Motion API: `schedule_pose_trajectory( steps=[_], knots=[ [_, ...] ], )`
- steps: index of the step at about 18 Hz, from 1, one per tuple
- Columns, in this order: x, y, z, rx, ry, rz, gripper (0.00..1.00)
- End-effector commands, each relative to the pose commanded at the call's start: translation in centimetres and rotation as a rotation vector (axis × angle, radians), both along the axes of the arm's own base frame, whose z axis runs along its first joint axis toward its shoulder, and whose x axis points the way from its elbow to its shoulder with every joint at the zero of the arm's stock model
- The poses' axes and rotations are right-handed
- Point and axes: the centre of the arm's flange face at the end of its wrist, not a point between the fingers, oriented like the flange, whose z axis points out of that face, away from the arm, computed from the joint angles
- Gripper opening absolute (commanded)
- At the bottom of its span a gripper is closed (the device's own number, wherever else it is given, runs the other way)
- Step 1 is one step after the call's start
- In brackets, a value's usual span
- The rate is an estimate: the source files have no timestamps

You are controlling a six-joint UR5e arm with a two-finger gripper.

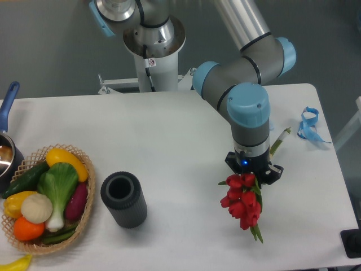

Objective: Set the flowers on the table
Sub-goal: 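Lower the held red tulip bunch toward the table surface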

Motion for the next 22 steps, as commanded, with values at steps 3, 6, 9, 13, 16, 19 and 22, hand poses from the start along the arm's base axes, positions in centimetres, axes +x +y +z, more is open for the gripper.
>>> schedule_pose_trajectory(
  steps=[3,6,9,13,16,19,22],
  knots=[
    [0.2,-0.1,-0.4,-0.004,-0.006,0.0,0.37],
    [0.2,0.0,-0.7,-0.008,-0.007,0.002,0.38],
    [0.3,0.2,-0.7,-0.007,-0.008,0.002,0.38],
    [0.3,0.3,-0.7,-0.003,-0.008,0.001,0.39],
    [0.5,0.5,-1.1,0.006,-0.017,0.0,0.39],
    [0.7,0.9,-1.6,0.004,-0.022,-0.01,0.39],
    [0.8,1.1,-2.3,-0.003,-0.029,-0.014,0.4]
  ],
)
